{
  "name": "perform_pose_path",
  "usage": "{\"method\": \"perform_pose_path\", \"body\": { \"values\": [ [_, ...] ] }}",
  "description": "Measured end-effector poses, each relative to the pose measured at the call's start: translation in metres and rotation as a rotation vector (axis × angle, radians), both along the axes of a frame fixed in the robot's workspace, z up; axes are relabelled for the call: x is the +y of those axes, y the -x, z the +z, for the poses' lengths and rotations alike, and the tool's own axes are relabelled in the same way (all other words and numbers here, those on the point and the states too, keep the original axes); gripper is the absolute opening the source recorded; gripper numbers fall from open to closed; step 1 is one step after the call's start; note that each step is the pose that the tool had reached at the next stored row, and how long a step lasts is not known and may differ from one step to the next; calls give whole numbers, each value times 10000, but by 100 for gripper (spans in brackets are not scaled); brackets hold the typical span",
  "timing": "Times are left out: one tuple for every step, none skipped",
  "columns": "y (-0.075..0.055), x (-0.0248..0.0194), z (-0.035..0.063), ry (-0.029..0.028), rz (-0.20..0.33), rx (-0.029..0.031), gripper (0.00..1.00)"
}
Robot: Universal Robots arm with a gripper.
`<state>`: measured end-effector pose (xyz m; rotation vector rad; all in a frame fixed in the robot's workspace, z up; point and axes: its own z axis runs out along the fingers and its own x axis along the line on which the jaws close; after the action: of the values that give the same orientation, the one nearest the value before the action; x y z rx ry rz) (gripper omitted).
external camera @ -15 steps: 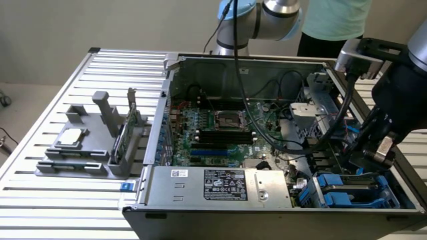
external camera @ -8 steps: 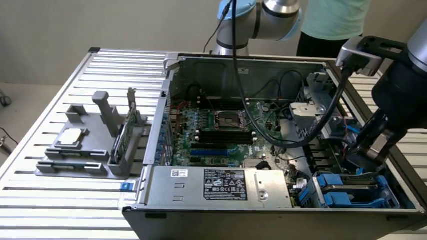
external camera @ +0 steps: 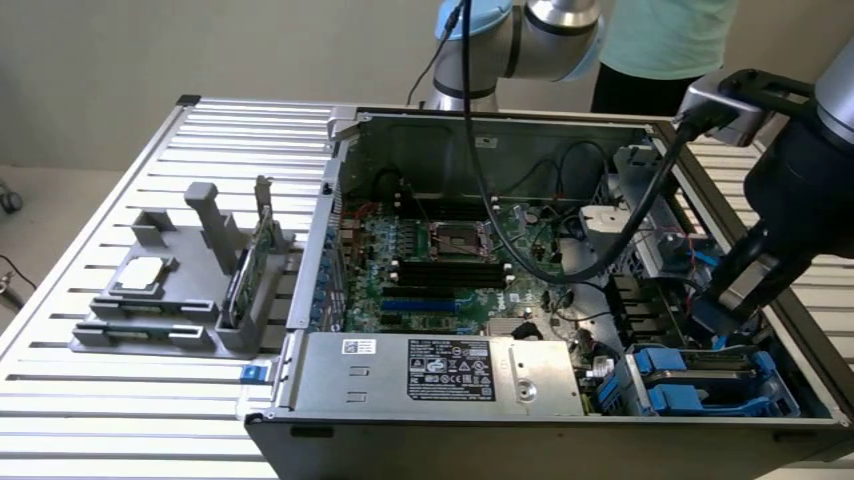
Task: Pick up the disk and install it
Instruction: 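Insert the first disk wire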
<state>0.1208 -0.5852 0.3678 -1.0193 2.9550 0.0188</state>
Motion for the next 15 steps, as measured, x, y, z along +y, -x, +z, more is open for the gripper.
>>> {"method": "perform_pose_path", "body": {
  "values": [
    [0, 0, 1, 2, -158, 0, 25],
    [0, 0, 1, 0, -315, 0, 25],
    [0, 0, 2, 2, -472, 0, 25],
    [0, 0, 2, 0, -630, 0, 25],
    [0, 0, 2, 0, -803, 0, 25],
    [0, 0, 2, 0, -963, 0, 25],
    [0, 0, 2, 0, -1128, 0, 25],
    [0, 0, 2, -1, -1284, 0, 25],
    [0, 0, 3, 1, -1443, 0, 25],
    [0, 0, 3, 1, -1603, 0, 25],
    [0, 0, 3, 0, -1763, 0, 25],
    [0, 0, 4, 0, -1928, 0, 25],
    [0, 0, 4, 0, -2098, 0, 25],
    [0, 0, 3, -1, -2261, 0, 25],
    [0, 0, 4, 0, -2422, 0, 25]
  ]
}}
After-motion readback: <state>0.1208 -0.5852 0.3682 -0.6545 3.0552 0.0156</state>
